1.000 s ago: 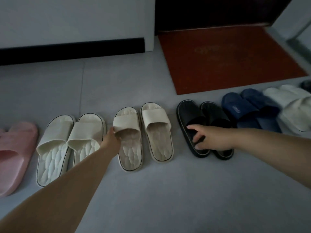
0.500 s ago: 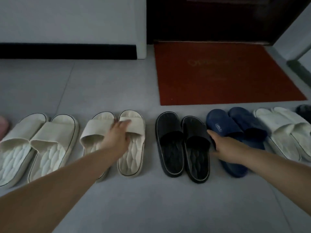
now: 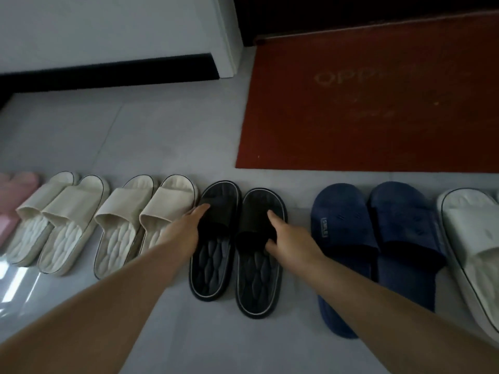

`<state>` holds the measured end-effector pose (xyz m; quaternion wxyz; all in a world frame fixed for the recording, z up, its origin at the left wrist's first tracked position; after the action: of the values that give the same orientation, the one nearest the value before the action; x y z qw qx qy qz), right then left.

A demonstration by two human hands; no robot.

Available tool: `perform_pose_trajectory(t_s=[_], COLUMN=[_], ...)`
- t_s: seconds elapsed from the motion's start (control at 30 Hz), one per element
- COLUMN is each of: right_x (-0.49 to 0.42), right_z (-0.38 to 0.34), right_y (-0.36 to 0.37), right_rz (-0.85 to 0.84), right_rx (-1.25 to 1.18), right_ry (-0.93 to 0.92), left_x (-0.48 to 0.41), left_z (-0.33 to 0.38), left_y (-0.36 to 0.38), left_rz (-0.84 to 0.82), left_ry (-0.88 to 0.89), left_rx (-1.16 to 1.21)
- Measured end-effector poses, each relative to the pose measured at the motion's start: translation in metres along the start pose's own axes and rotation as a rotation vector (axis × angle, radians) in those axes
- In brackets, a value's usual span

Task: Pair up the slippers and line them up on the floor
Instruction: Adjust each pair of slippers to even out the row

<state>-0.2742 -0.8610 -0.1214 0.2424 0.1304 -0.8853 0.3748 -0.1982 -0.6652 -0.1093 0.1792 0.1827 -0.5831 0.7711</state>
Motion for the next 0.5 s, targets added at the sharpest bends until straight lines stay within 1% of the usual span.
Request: perform_pose_trajectory(t_s=[0.1, 0.2, 0.37, 0.43, 0.5], right_x=[0.002, 0.004, 0.009, 0.009, 0.011], right_z=[0.003, 0.011, 0.025, 0.025, 0.022], right_y=[0.002, -0.005, -0.018, -0.016, -0.009], right_rz=[-0.016, 0.022, 0.150, 0.152, 0.114], right_rx=[-0.004, 0.016, 0.165, 0.266, 0.327], right_ry=[0.030, 0.066, 0.087, 0.078, 0.067], left_x=[0.002, 0.004, 0.002, 0.002, 0.006], left_z=[0.007, 0.017, 0.023, 0.023, 0.021], left_y=[0.002, 0.000, 0.005, 0.007, 0.007], left_rz=[0.003, 0.047, 0.068, 0.053, 0.063], left_ry=[0.002, 0.050, 0.183, 0.204, 0.211], left_rx=[-0.061, -0.146, -0.117, -0.100, -0.097])
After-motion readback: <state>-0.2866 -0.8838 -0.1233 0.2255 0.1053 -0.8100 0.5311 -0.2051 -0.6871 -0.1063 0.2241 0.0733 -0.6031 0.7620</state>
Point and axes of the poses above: each hand's wrist, its own x-axis away from the middle knuckle, its own y-axis out of the palm, z = x × y, the point moved 8 cm from there along -x, towards the middle knuckle
